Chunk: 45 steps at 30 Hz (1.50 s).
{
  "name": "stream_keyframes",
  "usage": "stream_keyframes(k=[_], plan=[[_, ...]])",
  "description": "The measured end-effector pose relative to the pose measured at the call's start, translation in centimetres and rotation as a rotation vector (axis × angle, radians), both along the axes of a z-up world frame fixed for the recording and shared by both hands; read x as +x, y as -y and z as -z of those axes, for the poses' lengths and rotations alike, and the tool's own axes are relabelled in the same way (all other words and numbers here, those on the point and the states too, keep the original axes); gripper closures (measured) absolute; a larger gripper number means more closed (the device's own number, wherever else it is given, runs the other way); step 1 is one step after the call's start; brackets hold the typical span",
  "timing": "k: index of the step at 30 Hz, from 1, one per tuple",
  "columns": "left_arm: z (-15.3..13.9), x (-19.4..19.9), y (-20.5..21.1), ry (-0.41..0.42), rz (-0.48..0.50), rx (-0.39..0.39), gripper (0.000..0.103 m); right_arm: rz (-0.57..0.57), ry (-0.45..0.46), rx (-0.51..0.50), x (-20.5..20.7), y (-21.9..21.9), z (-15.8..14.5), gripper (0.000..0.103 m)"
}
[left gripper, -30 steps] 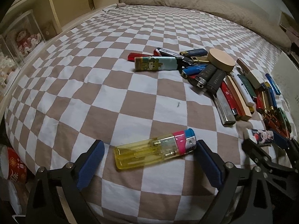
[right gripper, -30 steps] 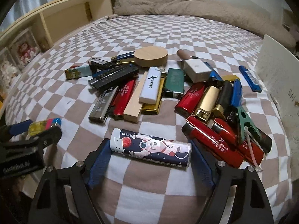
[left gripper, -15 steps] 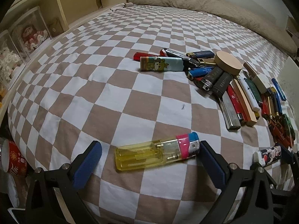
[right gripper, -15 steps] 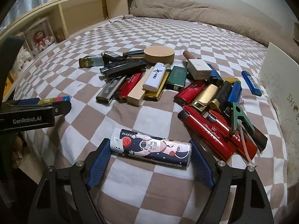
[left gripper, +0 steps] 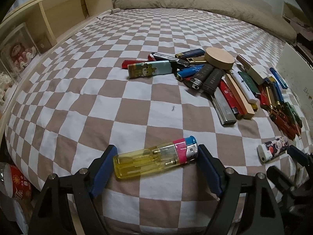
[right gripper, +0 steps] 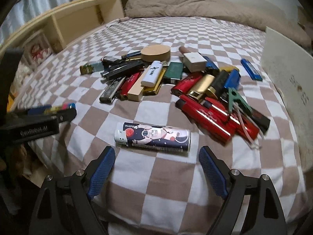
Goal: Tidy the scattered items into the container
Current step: 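Close the left gripper on the yellow lighter while the right grips the printed tube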
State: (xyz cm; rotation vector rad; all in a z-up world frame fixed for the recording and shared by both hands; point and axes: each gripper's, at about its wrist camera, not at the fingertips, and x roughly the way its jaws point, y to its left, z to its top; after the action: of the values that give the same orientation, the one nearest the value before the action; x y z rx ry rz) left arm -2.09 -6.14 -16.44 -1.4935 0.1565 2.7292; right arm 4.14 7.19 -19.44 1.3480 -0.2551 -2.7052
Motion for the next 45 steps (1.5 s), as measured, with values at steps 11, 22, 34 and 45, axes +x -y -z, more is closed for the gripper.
stream_keyframes(k=[11, 22, 34, 45], plan=[[0.0, 0.3, -0.8, 0.005, 0.031, -0.007, 0.021, 0.03, 0.013, -0.032, -1.8, 0.8, 0.3, 0.013], [-0.1, 0.3, -0.6, 0.005, 0.032, 0.041, 0.021, -0.021, -0.009, 0.073, -2.0, 1.9, 0.7, 0.019], [-1.0, 1.0, -2.8, -0.024, 0.104, 0.077, 0.021, -0.031, -0.051, 0.03, -1.8, 0.2, -1.2, 0.019], [-3.9, 1.7, -4.7, -0.113, 0.152, 0.096, 0.021, 0.004, -0.136, 0.029, -1.1, -1.8, -4.5, 0.019]])
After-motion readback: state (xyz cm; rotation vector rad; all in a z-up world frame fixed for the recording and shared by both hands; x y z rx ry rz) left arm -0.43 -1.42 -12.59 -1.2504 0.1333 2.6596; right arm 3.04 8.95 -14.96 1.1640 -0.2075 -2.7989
